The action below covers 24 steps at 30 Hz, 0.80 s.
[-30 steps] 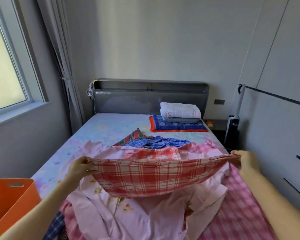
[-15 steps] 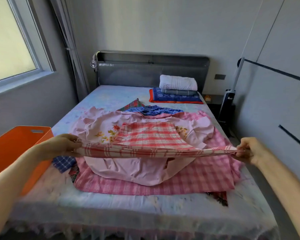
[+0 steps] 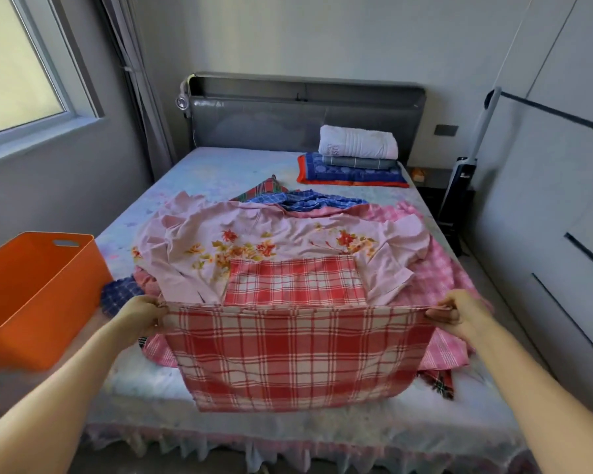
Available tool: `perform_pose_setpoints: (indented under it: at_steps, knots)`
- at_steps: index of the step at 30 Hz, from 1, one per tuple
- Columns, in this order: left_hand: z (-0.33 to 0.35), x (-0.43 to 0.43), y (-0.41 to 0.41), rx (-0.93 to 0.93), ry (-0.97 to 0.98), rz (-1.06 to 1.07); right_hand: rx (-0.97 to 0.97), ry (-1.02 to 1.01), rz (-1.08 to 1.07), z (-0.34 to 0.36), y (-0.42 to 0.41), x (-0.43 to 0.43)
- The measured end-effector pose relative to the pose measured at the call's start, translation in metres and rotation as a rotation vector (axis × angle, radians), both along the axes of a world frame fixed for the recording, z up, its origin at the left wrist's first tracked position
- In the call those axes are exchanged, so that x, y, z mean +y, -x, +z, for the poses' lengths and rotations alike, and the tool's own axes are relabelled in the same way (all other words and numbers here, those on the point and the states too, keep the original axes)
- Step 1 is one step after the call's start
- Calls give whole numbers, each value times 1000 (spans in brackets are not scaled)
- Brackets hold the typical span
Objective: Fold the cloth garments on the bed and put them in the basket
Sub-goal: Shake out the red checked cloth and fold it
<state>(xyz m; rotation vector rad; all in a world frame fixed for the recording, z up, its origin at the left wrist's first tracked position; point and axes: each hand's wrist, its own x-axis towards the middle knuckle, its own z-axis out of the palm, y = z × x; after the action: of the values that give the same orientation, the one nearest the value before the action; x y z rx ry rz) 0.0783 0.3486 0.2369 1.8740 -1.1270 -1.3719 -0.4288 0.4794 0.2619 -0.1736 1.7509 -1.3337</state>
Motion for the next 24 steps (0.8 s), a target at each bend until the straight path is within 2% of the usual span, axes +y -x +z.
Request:
perform_pose_setpoints:
  at_steps: [5,11,17,24]
  knots:
    - [-60,-78,11,62,11,137,-37,14,-23,-37,3,-79]
    - [-104,-197,35,89,6,166,-65,77,-58,-69,21,-194]
    - [-151,-312,65,18,33,187,78,102,-28,-123,36,-302]
    - [-238,-413,87,-69,0,239,168,3,-14,-202,66,-409]
